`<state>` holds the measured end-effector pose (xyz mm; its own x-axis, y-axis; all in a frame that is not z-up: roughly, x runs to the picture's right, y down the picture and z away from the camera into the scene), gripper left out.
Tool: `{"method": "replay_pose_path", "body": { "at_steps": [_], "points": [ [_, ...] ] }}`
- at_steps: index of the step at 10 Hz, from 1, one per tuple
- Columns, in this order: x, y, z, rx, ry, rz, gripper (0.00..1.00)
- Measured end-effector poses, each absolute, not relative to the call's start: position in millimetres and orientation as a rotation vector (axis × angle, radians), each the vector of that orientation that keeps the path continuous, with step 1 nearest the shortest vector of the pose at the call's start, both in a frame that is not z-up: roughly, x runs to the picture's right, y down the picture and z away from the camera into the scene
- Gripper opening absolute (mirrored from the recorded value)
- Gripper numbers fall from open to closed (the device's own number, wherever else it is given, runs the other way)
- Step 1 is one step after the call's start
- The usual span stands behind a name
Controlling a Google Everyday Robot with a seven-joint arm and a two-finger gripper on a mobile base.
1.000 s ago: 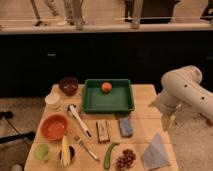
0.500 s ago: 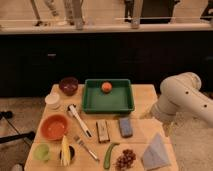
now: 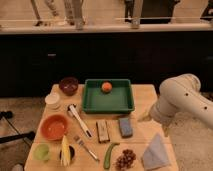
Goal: Wipe red bowl with sponge
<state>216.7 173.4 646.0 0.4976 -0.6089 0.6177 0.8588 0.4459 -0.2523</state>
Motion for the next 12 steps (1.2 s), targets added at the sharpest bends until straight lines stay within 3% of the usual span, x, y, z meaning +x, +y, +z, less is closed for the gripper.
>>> {"method": "replay_pose_path", "body": {
  "at_steps": [7,12],
  "points": [
    [141,169,688,-0.396,-0.572,-1.428,0.80],
    [140,171,696,-0.390,-0.571,-1.434,0.80]
  ]
}}
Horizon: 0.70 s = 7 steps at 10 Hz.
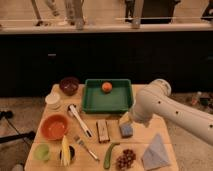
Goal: Wipe red bowl with sponge
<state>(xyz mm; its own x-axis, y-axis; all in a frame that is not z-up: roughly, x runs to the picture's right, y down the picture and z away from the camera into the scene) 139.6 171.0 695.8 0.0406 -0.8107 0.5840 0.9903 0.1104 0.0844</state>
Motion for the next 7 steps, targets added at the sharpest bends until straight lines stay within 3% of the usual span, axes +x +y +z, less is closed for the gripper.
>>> {"method": "replay_pose_path", "body": {
  "at_steps": [4,7],
  "points": [
    [138,171,701,-0.382,-0.538,-1.471,0.80],
    [134,170,731,-0.354,-0.514,-1.558,0.80]
  ]
}}
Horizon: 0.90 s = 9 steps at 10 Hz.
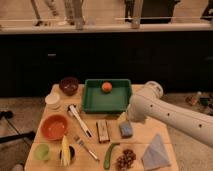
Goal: Wipe red bowl with sponge
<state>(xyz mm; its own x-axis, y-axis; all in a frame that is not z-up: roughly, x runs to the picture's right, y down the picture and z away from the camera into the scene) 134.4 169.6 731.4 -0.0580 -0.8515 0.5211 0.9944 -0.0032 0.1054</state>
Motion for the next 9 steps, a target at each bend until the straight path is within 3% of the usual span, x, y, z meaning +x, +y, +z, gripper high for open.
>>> {"method": "replay_pose_path", "body": {
  "at_steps": [9],
  "points": [
    [139,189,829,-0.392,-0.583,-1.656,0.80]
  ]
}}
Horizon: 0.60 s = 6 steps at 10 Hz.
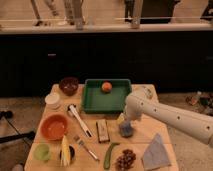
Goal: Wipe red bowl with sponge
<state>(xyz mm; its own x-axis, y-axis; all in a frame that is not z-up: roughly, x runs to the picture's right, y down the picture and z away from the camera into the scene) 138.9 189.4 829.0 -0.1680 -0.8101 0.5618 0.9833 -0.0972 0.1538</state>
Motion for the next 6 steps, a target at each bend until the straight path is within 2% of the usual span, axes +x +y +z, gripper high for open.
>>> {"method": "replay_pose_path", "body": {
  "at_steps": [6],
  "points": [
    [129,187,854,-0.426,-0.630,-1.683,0.80]
  ]
}}
